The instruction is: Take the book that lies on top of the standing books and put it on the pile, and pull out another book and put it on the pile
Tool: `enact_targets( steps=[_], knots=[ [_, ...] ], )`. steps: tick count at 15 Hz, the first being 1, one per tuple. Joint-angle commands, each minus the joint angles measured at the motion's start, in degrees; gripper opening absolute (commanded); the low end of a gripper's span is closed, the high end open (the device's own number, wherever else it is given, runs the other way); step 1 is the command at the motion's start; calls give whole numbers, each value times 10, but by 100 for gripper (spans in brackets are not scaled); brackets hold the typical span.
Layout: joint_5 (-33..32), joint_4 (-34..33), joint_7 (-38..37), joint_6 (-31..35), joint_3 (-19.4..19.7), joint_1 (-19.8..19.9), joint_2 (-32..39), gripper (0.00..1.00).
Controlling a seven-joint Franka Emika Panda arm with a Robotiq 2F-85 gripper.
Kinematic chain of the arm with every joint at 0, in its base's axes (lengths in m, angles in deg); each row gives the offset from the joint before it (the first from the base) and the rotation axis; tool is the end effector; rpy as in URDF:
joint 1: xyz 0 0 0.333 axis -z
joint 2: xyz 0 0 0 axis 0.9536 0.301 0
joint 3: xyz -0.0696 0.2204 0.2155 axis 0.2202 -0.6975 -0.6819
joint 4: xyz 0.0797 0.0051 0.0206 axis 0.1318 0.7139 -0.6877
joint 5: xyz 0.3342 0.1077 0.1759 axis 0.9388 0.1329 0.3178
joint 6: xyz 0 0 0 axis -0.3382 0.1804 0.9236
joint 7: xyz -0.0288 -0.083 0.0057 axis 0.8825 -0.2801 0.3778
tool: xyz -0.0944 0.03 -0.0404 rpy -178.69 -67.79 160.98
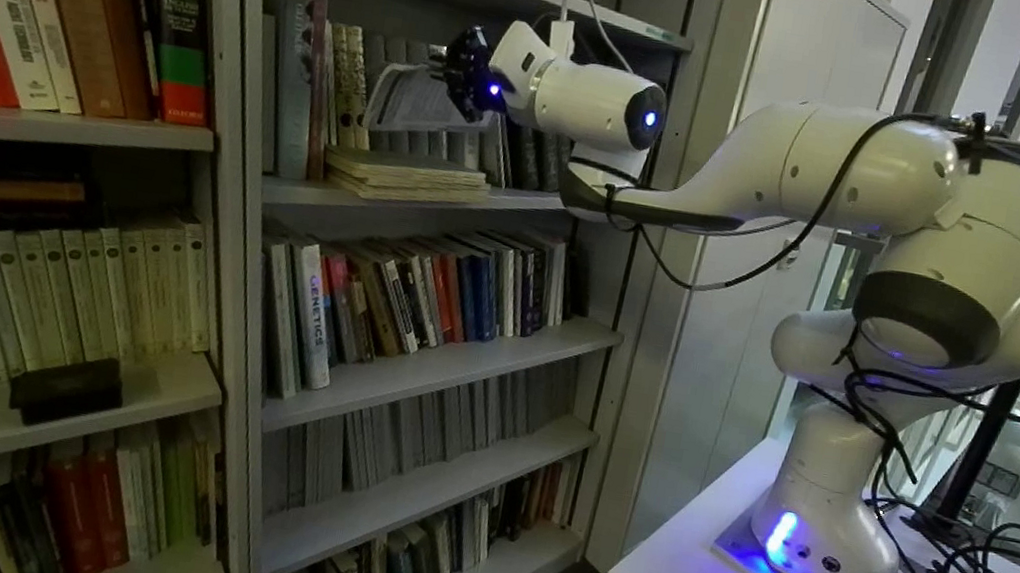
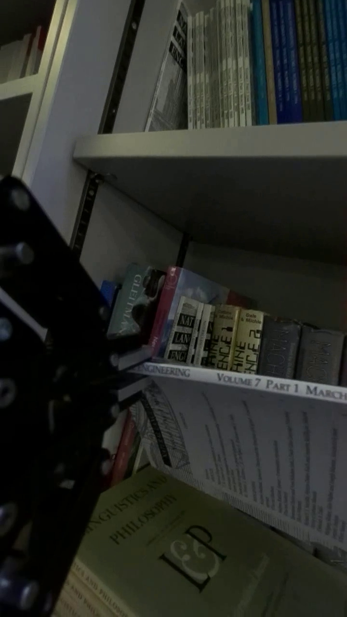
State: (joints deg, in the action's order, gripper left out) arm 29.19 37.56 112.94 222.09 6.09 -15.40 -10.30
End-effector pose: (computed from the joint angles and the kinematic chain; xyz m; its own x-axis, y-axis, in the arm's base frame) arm 0.4028 0.3648 0.6292 -0.1481 0.9588 -0.2423 -0.1386 0.2225 0.9650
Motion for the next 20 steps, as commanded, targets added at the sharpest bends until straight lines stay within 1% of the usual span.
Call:
enact_targets(
  steps=[1,8,9,10,11,18,19,20],
  knots=[
    [10,-27,-6,4,-19,43,-11,2],
    [34,-47,-36,4,-59,102,-11,2],
    [34,-39,-39,3,-63,102,1,2],
    [29,-29,-45,3,-69,92,34,2],
    [24,-26,-44,-1,-66,86,3,7],
    [26,-24,-53,-2,-72,89,18,7],
    [26,-24,-53,-2,-72,89,19,2],
    [26,-24,-53,-1,-73,89,19,2]
  ],
)
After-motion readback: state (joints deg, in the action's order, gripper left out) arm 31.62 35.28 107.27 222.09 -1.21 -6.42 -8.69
